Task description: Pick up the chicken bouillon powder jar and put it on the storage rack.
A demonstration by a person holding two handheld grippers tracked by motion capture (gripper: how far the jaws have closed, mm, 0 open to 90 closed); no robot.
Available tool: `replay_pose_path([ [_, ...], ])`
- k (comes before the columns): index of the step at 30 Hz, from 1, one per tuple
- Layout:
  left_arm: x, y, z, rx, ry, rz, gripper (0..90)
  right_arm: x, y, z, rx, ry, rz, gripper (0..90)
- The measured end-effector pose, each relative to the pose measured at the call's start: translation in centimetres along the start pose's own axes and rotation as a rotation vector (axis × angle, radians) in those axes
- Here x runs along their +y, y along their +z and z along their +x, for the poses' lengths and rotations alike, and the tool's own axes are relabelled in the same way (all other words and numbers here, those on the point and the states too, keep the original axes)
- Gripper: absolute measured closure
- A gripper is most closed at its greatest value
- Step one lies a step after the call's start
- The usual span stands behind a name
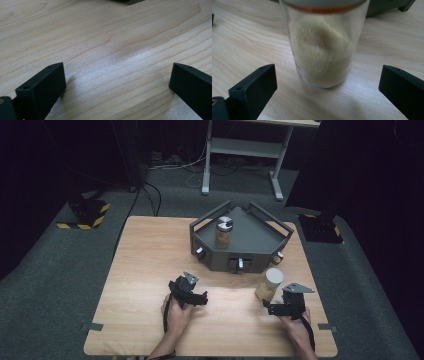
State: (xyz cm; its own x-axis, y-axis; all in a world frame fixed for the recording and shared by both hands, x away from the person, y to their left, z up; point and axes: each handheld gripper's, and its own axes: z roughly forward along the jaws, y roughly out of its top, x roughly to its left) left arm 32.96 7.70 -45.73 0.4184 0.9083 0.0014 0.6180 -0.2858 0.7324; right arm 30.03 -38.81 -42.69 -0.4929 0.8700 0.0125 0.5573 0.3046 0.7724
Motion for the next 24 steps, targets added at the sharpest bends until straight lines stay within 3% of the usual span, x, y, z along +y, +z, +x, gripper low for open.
replay_pose_path([
  [24, 0.0, 0.0, 0.0, 0.001, 0.000, 0.000, 0.8, 2.2, 0.8, -0.3, 0.001, -0.003, -0.056, 2.2],
])
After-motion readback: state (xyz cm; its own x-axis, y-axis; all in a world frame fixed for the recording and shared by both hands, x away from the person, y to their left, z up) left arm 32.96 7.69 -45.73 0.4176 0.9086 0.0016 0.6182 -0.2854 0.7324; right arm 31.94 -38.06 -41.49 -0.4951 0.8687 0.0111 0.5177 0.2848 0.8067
